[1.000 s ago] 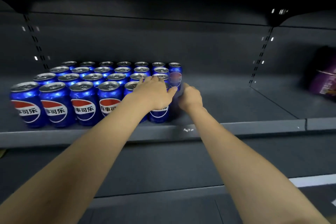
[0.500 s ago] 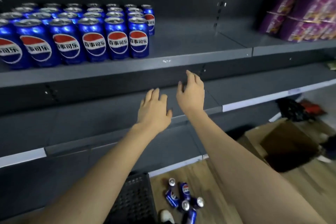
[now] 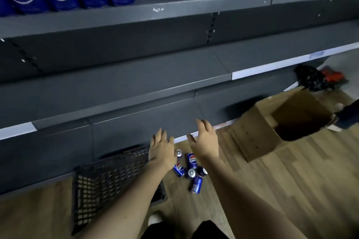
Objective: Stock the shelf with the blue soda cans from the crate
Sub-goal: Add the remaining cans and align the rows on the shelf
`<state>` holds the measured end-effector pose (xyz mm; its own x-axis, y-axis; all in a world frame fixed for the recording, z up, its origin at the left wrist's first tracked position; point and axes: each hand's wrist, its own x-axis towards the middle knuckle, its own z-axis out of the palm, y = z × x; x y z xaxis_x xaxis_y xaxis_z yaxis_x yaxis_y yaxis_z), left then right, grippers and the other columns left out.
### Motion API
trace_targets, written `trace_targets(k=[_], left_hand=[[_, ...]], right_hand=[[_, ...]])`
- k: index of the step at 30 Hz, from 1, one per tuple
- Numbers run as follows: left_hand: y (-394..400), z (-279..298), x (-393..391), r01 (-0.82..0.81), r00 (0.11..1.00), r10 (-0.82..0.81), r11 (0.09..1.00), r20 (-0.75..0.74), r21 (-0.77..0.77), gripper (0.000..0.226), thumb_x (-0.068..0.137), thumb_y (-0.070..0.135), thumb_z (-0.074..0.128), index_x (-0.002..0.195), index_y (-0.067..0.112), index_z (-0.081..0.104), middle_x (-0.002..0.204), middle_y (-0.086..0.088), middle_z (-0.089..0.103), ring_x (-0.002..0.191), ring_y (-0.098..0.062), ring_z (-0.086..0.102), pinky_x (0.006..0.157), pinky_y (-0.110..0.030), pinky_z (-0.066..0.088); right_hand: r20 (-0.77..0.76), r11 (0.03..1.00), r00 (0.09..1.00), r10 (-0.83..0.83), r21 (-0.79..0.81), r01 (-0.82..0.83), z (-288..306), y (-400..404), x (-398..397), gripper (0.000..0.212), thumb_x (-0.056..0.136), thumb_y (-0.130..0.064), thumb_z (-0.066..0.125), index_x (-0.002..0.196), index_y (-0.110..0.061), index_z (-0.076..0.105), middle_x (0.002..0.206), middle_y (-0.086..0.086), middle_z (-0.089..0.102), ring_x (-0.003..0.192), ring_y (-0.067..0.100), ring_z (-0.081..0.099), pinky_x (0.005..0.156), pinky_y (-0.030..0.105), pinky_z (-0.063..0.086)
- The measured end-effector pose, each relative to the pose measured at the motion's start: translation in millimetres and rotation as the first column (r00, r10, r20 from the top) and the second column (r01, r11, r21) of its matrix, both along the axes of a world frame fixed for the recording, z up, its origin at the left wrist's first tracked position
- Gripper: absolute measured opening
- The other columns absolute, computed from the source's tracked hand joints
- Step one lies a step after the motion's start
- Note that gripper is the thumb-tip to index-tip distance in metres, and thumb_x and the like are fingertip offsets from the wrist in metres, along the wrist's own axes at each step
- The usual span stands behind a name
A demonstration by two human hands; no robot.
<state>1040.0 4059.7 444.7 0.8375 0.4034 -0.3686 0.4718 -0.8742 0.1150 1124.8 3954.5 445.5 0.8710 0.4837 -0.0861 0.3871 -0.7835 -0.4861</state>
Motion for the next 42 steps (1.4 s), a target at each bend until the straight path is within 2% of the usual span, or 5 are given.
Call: trace_targets(k=[11, 24, 32, 38, 42], left_hand=[[-122, -87, 30, -0.129, 0.978, 0.112, 0.988, -0.176, -0.086, 0.054, 0.097, 0.025, 0.034, 0.147, 0.015, 0.02, 0.158, -0.013, 0.006, 0.145, -0.028, -0.002, 0.117, -0.042, 0.004], [-153, -164, 102, -0.367, 0.914, 0.329, 0.919, -0.237, -0.14, 0.057, 0.095, 0.035, 0.041, 0.144, 0.012, 0.024, 0.155, -0.013, 0.015, 0.144, -0.029, 0.008, 0.116, -0.039, 0.009], [-89, -297, 106, -0.463, 0.865, 0.426, 0.881, -0.266, -0.093, 0.065, 0.089, 0.038, 0.048, 0.144, 0.014, 0.024, 0.151, -0.012, 0.026, 0.141, -0.028, 0.015, 0.115, -0.037, 0.017], [-56, -423, 102, -0.603, 0.796, 0.532, 0.738, -0.288, -0.303, 0.087, 0.078, 0.037, 0.061, 0.148, 0.015, 0.015, 0.153, -0.012, 0.02, 0.14, -0.031, 0.02, 0.114, -0.041, 0.022], [-45, -503, 99, -0.611, 0.791, 0.545, 0.717, -0.277, -0.334, 0.078, 0.08, 0.032, 0.062, 0.144, 0.01, 0.023, 0.148, -0.012, 0.03, 0.136, -0.031, 0.028, 0.109, -0.038, 0.03]], right_hand=[[-0.277, 0.948, 0.96, -0.026, -0.312, -0.065, -82, -131, 49, 0.069, 0.091, -0.039, 0.055, 0.149, -0.018, 0.024, 0.158, 0.004, 0.018, 0.142, 0.026, 0.022, 0.113, 0.033, 0.024], [-0.383, 0.894, 0.911, 0.152, -0.339, -0.291, -159, -151, 162, 0.066, 0.093, -0.038, 0.052, 0.149, -0.017, 0.023, 0.157, 0.005, 0.02, 0.142, 0.028, 0.02, 0.112, 0.036, 0.024], [-0.481, 0.857, 0.848, 0.223, -0.318, -0.406, -303, -78, 165, 0.066, 0.089, -0.034, 0.059, 0.145, -0.017, 0.03, 0.154, 0.004, 0.024, 0.14, 0.026, 0.022, 0.111, 0.035, 0.025], [-0.518, 0.866, 0.83, 0.207, -0.298, -0.402, -429, -42, 152, 0.072, 0.087, -0.038, 0.063, 0.146, -0.013, 0.029, 0.151, 0.009, 0.029, 0.136, 0.029, 0.028, 0.111, 0.036, 0.028], [-0.5, 0.866, 0.841, 0.208, -0.306, -0.396, -517, -36, 160, 0.07, 0.087, -0.04, 0.061, 0.143, -0.011, 0.032, 0.15, 0.013, 0.029, 0.134, 0.033, 0.031, 0.108, 0.036, 0.028]])
